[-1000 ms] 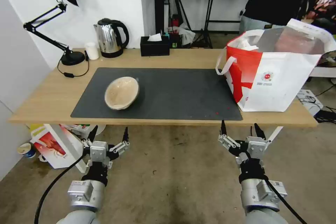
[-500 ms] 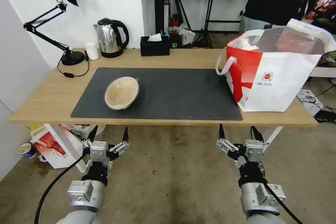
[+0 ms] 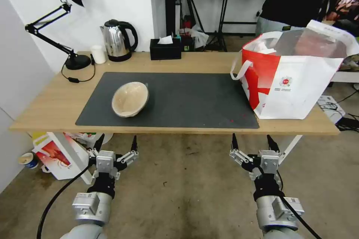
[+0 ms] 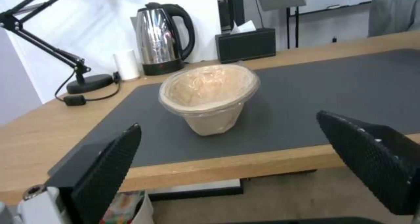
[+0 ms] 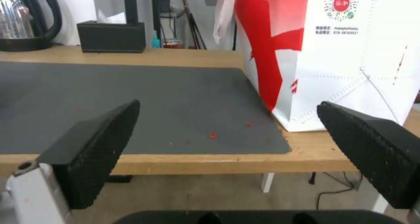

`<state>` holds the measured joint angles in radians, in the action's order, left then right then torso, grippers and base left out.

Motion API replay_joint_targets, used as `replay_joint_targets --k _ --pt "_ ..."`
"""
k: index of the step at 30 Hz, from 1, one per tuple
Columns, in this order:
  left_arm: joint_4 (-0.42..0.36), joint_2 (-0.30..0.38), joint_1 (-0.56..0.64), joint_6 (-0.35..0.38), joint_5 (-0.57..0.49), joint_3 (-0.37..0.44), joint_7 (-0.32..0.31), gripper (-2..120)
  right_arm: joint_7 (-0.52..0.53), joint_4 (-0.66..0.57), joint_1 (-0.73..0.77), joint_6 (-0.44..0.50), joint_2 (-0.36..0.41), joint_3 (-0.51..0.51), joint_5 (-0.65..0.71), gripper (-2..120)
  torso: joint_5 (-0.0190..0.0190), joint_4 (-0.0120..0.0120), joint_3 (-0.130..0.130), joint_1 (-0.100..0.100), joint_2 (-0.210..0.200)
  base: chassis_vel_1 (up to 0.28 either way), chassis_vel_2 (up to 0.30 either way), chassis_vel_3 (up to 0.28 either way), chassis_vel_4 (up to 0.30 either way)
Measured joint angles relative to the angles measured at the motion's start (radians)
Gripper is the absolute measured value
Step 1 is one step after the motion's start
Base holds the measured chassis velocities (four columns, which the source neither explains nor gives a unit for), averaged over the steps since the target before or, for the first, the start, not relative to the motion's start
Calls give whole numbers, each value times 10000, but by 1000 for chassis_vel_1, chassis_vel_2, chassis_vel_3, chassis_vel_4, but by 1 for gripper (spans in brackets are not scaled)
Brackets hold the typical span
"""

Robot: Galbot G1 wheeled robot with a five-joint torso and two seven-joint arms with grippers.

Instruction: Pick up the trash from the table and place it into the takeout bag.

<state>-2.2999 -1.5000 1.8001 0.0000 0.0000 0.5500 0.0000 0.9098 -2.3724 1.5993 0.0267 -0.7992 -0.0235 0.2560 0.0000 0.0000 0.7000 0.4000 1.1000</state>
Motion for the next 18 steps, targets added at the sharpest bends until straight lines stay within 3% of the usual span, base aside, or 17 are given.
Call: replay_joint_targets --k 18 --pt "0 0 0 0 0 0 0 100 3 17 -4 1 -1 0 0 100 0 0 0 0 0 0 0 0 0"
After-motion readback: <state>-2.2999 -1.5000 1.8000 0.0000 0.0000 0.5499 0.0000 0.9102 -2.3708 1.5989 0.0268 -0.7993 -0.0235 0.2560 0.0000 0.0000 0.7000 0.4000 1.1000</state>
